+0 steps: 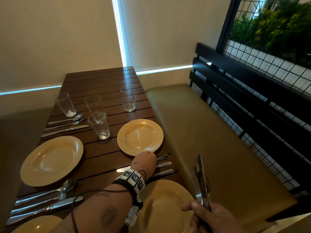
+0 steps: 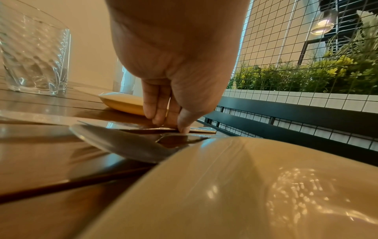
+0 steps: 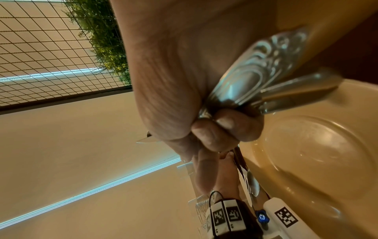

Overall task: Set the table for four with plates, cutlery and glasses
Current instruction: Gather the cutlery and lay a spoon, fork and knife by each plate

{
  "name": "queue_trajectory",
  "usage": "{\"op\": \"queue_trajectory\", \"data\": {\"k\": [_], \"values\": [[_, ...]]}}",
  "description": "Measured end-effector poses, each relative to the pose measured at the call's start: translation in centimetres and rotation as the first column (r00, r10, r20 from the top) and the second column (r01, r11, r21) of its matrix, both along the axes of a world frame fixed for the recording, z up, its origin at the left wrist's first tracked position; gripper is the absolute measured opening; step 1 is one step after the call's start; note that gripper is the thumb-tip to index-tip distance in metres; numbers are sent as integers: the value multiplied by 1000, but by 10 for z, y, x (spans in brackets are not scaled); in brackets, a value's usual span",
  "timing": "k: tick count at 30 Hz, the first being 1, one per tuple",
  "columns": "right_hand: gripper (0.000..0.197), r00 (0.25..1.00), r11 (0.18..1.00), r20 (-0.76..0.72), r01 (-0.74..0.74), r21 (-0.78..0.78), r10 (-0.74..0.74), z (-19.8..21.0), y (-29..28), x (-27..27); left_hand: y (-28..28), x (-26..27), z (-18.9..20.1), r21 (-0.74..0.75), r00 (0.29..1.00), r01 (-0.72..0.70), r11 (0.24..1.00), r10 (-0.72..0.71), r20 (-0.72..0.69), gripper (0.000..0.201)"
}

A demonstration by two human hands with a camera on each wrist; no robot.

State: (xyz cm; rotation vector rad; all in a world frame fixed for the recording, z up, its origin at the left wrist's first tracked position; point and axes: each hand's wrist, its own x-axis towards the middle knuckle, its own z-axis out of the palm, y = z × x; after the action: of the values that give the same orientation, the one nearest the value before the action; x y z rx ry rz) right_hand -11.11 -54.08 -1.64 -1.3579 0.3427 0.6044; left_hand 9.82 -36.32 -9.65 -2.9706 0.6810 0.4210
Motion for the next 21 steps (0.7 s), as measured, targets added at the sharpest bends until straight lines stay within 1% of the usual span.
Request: {"op": "queue_trajectory", "data": {"k": [1,2,4,6,8,9,10,11,12,13,14,15,16,17,18,19,20,21], "values": [[78,1000,1000,-3,1,0,-1,-1,0,0,0,0,0,3,1000,1,1000,-1,0,25],[74,1000,1000,-7,-3,4,3,-1,0,1,0,-1,1,5,1000,4,1000,-4,3,25],[58,999,1000,-32,-2,23,3,2,2,1,0,-1,1,17,1000,8,1000,-8,2,24],[43,998,999,-53,32,42,-30,3,4,1,1,-2,5,20,1000,31,999,-31,-3,22],[39,997,997,-42,59,46,-58,4,4,0,3,-6,15,-2,999,44,999,-44,4,21],[38,997,997,-30,67,48,-65,6,5,-1,3,-11,25,-48,999,37,998,-36,16,22],[38,997,996,-21,72,53,-71,7,6,-1,4,-18,36,-142,999,12,990,-7,34,23],[38,997,994,-18,82,68,-81,9,7,0,6,-29,49,-290,999,-37,956,47,27,24],[38,995,991,-20,97,92,-96,10,10,0,8,-45,64,-477,992,-122,870,117,-41,24],[37,994,987,-21,107,116,-105,13,12,2,10,-63,76,-646,974,-223,730,148,-169,23],[36,995,988,-12,98,122,-98,17,15,2,11,-82,86,-756,932,-347,555,117,-342,22],[35,997,992,6,71,109,-72,21,19,3,11,-102,95,-787,859,-483,383,32,-511,23],[33,999,995,27,32,93,-35,26,23,3,11,-118,101,-761,776,-596,256,-62,-628,24],[32,999,995,44,-9,94,5,30,28,3,11,-131,105,-718,703,-679,156,-147,-696,26],[31,998,993,49,-45,106,40,33,32,3,12,-140,107,-670,645,-739,75,-209,-735,24],[30,996,989,51,-81,123,75,36,37,2,12,-147,109,-625,605,-781,9,-242,-759,21],[29,992,983,59,-119,138,112,37,42,0,14,-151,112,-594,587,-802,-54,-247,-771,19],[29,987,975,70,-157,155,148,37,47,-2,17,-153,114,-583,592,-805,-110,-222,-775,19]]}}
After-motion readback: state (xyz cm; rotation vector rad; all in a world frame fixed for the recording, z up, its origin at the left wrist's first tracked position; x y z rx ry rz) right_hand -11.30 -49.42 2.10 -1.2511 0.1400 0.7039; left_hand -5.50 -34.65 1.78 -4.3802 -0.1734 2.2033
